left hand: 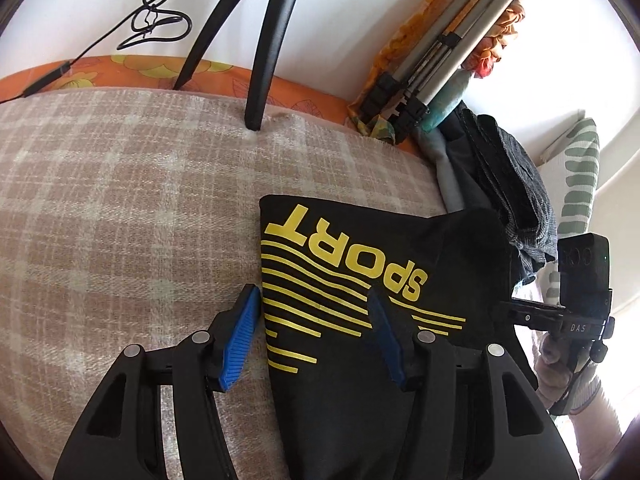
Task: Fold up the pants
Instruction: 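Lift the folded black pants with both tools toward the clothes stack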
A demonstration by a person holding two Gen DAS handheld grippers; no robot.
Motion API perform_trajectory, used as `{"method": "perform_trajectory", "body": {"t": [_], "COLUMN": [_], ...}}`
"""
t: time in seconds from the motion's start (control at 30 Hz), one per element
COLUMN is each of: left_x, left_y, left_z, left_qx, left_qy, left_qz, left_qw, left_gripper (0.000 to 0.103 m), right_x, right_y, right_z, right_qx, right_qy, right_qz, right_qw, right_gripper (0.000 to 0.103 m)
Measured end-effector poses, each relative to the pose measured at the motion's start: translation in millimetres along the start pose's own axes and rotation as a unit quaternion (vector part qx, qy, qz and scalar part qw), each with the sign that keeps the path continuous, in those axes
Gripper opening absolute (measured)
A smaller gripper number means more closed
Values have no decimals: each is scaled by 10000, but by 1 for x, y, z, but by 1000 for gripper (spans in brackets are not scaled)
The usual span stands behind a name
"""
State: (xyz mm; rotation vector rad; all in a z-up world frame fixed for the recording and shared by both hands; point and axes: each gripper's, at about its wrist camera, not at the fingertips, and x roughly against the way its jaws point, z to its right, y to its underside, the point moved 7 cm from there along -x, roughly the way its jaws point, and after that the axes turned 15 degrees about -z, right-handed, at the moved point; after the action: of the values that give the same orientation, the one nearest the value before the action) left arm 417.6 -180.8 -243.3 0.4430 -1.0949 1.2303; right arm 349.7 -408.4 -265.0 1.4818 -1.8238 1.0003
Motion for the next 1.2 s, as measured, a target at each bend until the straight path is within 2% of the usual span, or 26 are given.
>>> {"method": "perform_trajectory", "body": {"t": [0.07, 0.13, 0.2, 0.23, 0.27, 0.3, 0.37, 0.53, 0.77, 0.97, 1.2], "left_x": [-2, -3, -4, -6, -7, -7, -7, 4, 44, 83, 118], "left_y": [0, -2, -5, -6, -7, -7, -6, -4, 2, 4, -11], "left_z": [4, 4, 1, -1, -3, -3, -1, 8, 33, 54, 108], "left_qx": [-151, -144, -35, 28, 81, 93, 50, -123, -509, -658, -1156], "left_qy": [-157, -116, -70, -60, -50, -42, -85, -227, -388, -249, -215], "left_qz": [0, 13, 45, 36, 71, 113, 185, 421, 925, 1264, 1661], "left_qw": [9998, 9998, 10000, 10000, 9999, 9999, 9998, 9988, 9937, 9895, 9791], "left_gripper": [43, 43, 32, 18, 12, 10, 5, 3, 3, 3, 3], "right_x": [-2, -3, -6, -8, -10, -12, -13, 0, 29, 66, 124], "right_y": [-1, -7, -14, -16, -16, -15, -14, -10, -1, 12, 23], "right_z": [0, 0, 0, -1, -2, -3, -4, -18, -46, -64, -83], "right_qx": [54, -45, -168, -166, -138, -103, -47, 206, 624, 839, 1054], "right_qy": [126, -25, -216, -238, -173, -50, 42, 168, 382, 427, 623], "right_qz": [27, 87, 154, 187, 212, 202, 259, 581, 944, 1318, 1851], "right_qw": [9999, 9999, 9995, 9994, 9995, 9997, 9996, 9980, 9928, 9868, 9751], "right_gripper": [52, 55, 57, 54, 38, 26, 17, 14, 13, 13, 13]}}
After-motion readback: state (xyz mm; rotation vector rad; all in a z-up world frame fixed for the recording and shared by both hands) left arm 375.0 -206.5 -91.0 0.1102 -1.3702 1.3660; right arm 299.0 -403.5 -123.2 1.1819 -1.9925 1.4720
